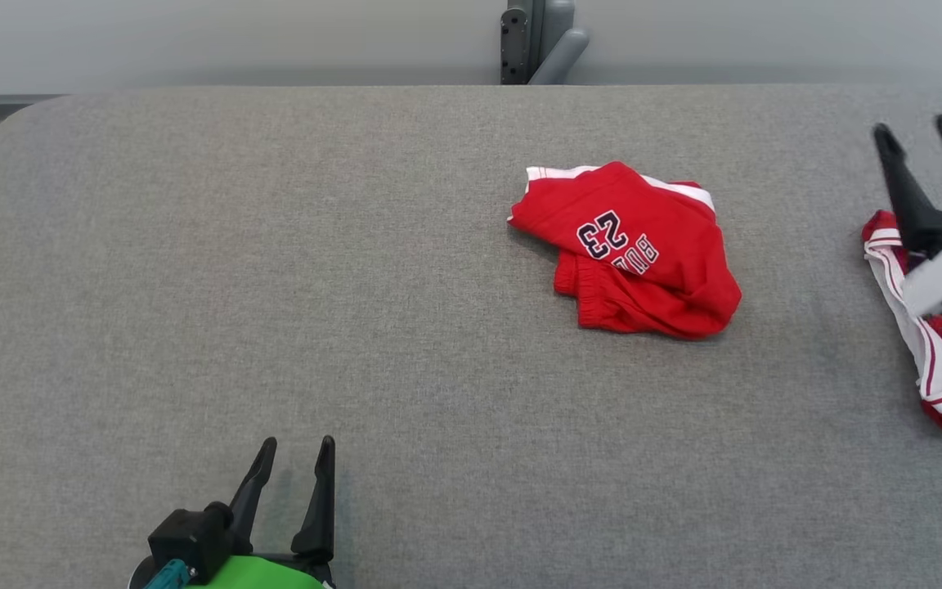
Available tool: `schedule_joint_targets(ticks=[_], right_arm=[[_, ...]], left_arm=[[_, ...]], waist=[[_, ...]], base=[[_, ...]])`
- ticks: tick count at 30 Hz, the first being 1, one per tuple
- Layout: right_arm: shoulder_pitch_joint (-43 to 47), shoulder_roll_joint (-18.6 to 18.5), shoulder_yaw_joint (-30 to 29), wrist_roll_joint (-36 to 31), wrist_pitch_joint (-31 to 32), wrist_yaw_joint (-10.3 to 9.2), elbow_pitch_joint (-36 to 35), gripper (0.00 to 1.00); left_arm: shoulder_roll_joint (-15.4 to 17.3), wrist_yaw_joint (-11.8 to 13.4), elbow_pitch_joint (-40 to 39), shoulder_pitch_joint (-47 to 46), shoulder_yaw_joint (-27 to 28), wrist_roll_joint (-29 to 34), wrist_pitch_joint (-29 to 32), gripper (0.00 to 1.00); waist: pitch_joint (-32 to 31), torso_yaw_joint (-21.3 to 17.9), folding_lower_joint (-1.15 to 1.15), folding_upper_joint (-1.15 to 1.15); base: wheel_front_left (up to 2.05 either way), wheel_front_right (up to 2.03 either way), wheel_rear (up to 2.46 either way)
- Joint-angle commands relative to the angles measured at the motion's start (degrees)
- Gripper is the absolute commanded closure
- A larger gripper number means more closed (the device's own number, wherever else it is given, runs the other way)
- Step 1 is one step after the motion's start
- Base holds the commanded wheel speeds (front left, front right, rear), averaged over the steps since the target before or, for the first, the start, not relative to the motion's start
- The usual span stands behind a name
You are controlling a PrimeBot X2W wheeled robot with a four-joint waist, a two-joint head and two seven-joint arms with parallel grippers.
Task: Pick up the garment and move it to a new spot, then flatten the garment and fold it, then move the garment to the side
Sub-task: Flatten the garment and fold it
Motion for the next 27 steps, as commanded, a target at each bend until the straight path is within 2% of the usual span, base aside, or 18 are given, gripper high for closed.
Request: schedule_joint_targets(ticks=[1,4,6,8,11,18,27], right_arm=[[5.26,1.62,-4.45,-3.33,-0.11,0.0,-1.06,0.0],[15.38,5.55,-17.8,-14.43,-0.13,0.0,-5.46,0.0],[22.51,10.06,-25.08,-20.36,-0.14,0.0,-8.46,0.0],[28.1,14.33,-30.01,-25.22,-0.14,0.0,-11.18,0.0],[34.01,19.26,-34.26,-30.49,-0.15,-0.03,-14.26,0.0],[39.94,25.52,-39.17,-37.23,-0.15,-0.02,-17.98,0.0],[40.27,27.14,-39.87,-38.84,-0.16,-0.02,-19.04,0.0]], left_arm=[[-0.13,-0.18,-0.16,0.95,0.11,0.32,-0.15,0.0],[-0.65,-0.18,-0.25,1.28,-0.07,0.7,-0.15,0.0],[-0.91,-0.18,-0.26,1.76,0.08,0.78,-0.15,0.0],[-1.1,-0.17,-0.56,2.5,0.88,0.88,-0.15,0.0],[-1.32,-0.18,-0.99,3.24,1.59,1.5,-0.15,0.0],[-1.63,-0.17,-3.06,3.99,4.22,3.49,-0.15,0.0],[-1.85,-0.17,-4.04,4.32,4.81,4.29,-0.15,0.0]], waist=[[-0.71,-0.62,0.0,0.29],[-1.46,-0.64,0.0,0.29],[-2.27,-0.57,0.0,0.29],[-2.87,-0.79,0.0,0.29],[-3.59,-1.02,0.0,0.29],[-4.87,-0.87,0.0,0.29],[-5.07,-0.26,0.0,0.29]], base=[[0.0,0.0,0.0],[0.0,0.0,0.0],[0.0,0.0,0.0],[0.0,0.0,0.0],[0.0,0.0,0.0],[0.0,0.0,0.0],[0.0,0.0,0.0]])
